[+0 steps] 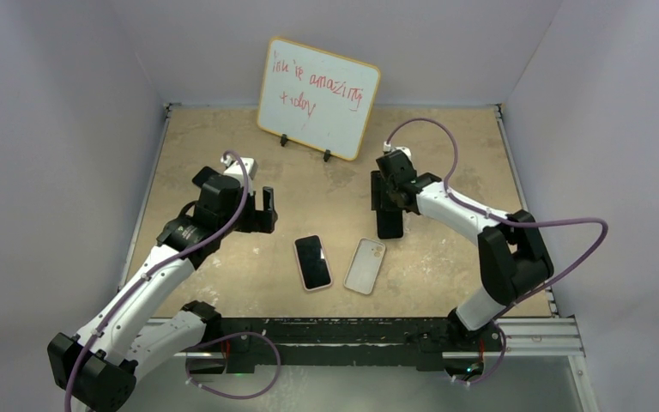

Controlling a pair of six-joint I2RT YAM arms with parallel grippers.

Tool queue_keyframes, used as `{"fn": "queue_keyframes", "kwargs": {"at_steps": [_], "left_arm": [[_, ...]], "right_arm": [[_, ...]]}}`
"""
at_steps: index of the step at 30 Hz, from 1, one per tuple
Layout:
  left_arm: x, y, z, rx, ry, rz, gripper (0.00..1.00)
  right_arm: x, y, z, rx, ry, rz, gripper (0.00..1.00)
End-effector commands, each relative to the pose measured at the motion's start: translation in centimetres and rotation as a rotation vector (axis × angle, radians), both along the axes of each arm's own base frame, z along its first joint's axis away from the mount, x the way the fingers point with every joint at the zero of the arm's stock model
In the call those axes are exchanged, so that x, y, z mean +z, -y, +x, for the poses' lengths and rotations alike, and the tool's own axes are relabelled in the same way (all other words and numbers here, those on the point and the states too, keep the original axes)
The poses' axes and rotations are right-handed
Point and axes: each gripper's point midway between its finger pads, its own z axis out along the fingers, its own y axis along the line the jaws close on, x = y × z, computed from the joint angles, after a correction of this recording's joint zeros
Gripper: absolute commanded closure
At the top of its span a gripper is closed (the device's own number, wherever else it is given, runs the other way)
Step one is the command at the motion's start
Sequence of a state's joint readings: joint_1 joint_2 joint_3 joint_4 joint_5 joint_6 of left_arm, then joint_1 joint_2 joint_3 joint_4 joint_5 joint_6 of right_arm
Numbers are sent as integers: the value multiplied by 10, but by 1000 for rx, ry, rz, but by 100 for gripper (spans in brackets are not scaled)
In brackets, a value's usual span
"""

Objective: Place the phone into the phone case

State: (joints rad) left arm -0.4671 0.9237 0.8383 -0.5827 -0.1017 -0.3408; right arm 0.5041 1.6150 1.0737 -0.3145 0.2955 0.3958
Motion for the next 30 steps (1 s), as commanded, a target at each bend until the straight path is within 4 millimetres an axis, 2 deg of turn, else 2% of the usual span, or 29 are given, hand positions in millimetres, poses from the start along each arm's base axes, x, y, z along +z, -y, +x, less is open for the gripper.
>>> {"fn": "queue_keyframes", "kwargs": {"at_steps": [1, 7, 12, 16, 21, 25, 30], "left_arm": [[7, 8, 4, -12, 25, -45, 13], [8, 13, 4, -36, 27, -62, 13], [5, 50, -4, -181, -38, -191, 18], [-10, 83, -14, -270, -127, -329, 23], [-22, 109, -20, -315, -184, -365, 26], [-27, 126, -22, -331, -191, -374, 27], [-33, 151, -31, -371, -217, -375, 28]], "right_arm": [[4, 6, -5, -40, 17, -2, 65], [-9, 8, -8, -19, 1, -19, 66], [-22, 10, -3, -1, -20, -53, 67], [-38, 9, -4, 8, -59, -51, 65], [-53, 9, -9, 25, -87, -36, 53], [-58, 9, -18, 51, -113, -32, 32], [-65, 11, -35, 78, -155, -24, 19]]}}
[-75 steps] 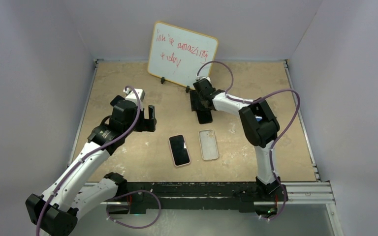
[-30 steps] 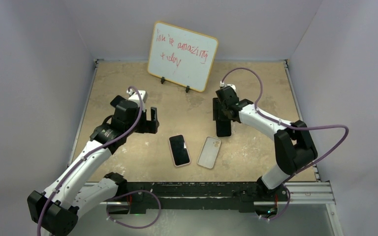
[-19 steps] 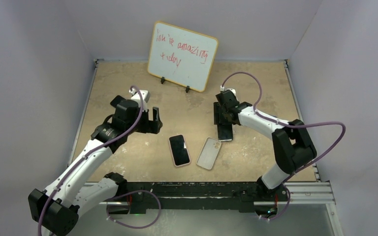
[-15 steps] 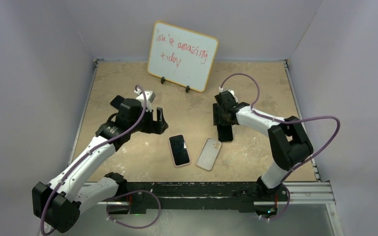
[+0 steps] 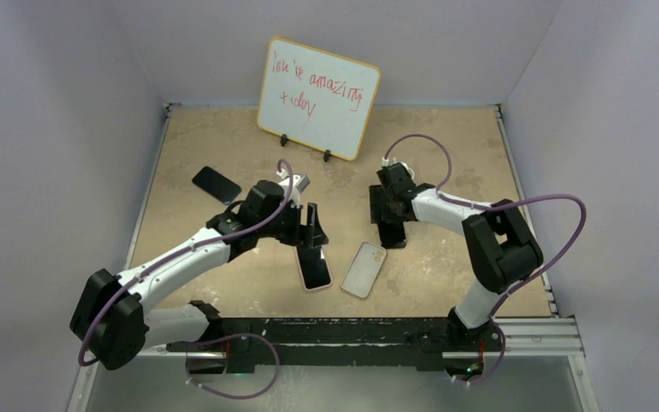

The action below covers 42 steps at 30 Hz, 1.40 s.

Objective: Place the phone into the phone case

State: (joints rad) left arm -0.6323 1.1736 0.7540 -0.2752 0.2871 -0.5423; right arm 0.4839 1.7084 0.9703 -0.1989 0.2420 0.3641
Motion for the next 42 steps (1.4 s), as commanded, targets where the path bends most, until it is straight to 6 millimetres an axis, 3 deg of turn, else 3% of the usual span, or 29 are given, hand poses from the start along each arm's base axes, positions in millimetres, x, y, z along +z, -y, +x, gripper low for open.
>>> {"fn": "queue_keyframes", "kwargs": {"at_steps": [1, 5, 9, 17, 31, 42], "left_arm": [[9, 29, 1, -23, 23, -61, 28], [2, 43, -4, -44, 13, -65, 28], [-4, 63, -8, -79, -1, -79, 29], [-27, 86, -13, -94, -15, -63, 34], [-56, 106, -10, -86, -9, -13, 40], [-91, 114, -8, -105, -12, 89, 42]], "right_arm": [[-10, 6, -27, 47, -74, -8, 17], [-11, 6, -34, 52, -91, 0, 13], [-13, 8, -39, 37, -123, -7, 18], [-19, 4, -33, 41, -119, 8, 46], [21, 20, -30, -16, -71, 2, 58], [31, 35, -34, -47, -62, 28, 61]]}}
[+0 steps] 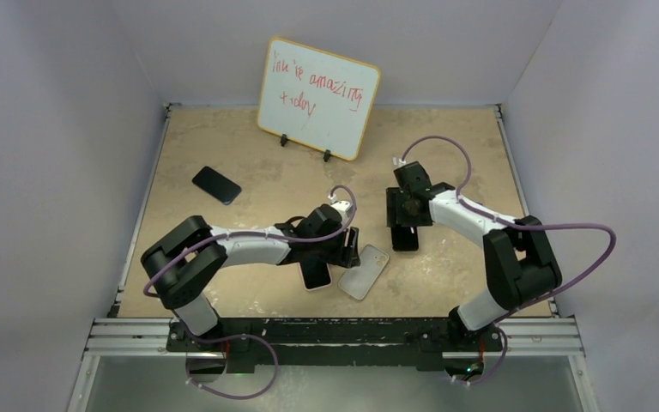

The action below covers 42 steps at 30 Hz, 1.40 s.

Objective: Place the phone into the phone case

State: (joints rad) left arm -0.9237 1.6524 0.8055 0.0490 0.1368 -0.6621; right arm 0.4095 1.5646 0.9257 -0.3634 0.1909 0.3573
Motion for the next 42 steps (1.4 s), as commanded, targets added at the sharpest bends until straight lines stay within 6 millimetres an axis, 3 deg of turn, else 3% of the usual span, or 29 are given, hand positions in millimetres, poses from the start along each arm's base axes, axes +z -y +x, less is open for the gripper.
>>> {"fn": "queue_keyframes", "kwargs": {"at_steps": [1, 6, 13, 18, 26, 31, 35, 39, 42], "left_arm": [[5, 17, 13, -6, 69, -6, 43], [-8, 22, 14, -4, 80, 31, 50], [-19, 21, 18, 24, 71, 89, 79], [-15, 12, 23, 99, 61, 124, 100], [14, -13, 47, 336, 77, 135, 100], [14, -29, 59, 489, 33, 85, 100], [19, -12, 63, 507, -32, -53, 100], [26, -5, 60, 482, -52, -84, 76], [25, -14, 55, 487, -76, -111, 67]], "right_arm": [[12, 1, -4, -2, 13, 26, 61], [24, -8, -14, -7, 17, 104, 62], [40, -16, -24, -19, 62, 198, 64], [51, -26, -31, -38, 92, 298, 65], [74, -53, -42, -29, 162, 515, 67], [72, -65, -49, -50, 176, 605, 68], [67, -76, -57, -42, 160, 643, 69], [70, -85, -58, -40, 171, 666, 69], [70, -93, -57, -38, 171, 680, 69]]}}
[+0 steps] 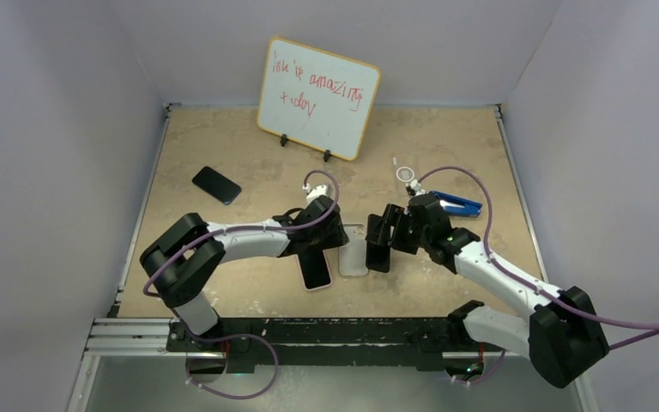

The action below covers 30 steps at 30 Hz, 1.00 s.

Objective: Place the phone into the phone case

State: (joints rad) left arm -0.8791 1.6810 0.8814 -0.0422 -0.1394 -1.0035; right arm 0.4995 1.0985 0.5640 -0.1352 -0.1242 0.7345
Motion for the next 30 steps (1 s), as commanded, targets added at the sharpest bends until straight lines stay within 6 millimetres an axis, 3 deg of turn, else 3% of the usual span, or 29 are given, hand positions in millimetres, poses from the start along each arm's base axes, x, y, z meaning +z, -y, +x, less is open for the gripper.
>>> {"fn": "queue_keyframes", "kwargs": {"at_steps": [1, 5, 10, 16, 22, 30], "left_arm": [[24, 3, -3, 9, 6, -142, 65], [44, -23, 0, 11, 62, -189, 55], [69, -66, 0, 32, 158, -120, 39], [96, -87, -4, 40, 234, -73, 15], [104, -97, -4, 38, 265, -36, 13], [98, -101, -7, 42, 250, -12, 13]], "right_arm": [[28, -26, 16, -5, 85, 116, 69], [31, -44, 18, 17, 88, 134, 70], [33, -65, 20, 38, 84, 137, 70], [25, -86, 23, 61, 57, 122, 70], [15, -87, 27, 47, 48, 74, 69], [-8, -87, 24, 64, -6, 25, 66]]}}
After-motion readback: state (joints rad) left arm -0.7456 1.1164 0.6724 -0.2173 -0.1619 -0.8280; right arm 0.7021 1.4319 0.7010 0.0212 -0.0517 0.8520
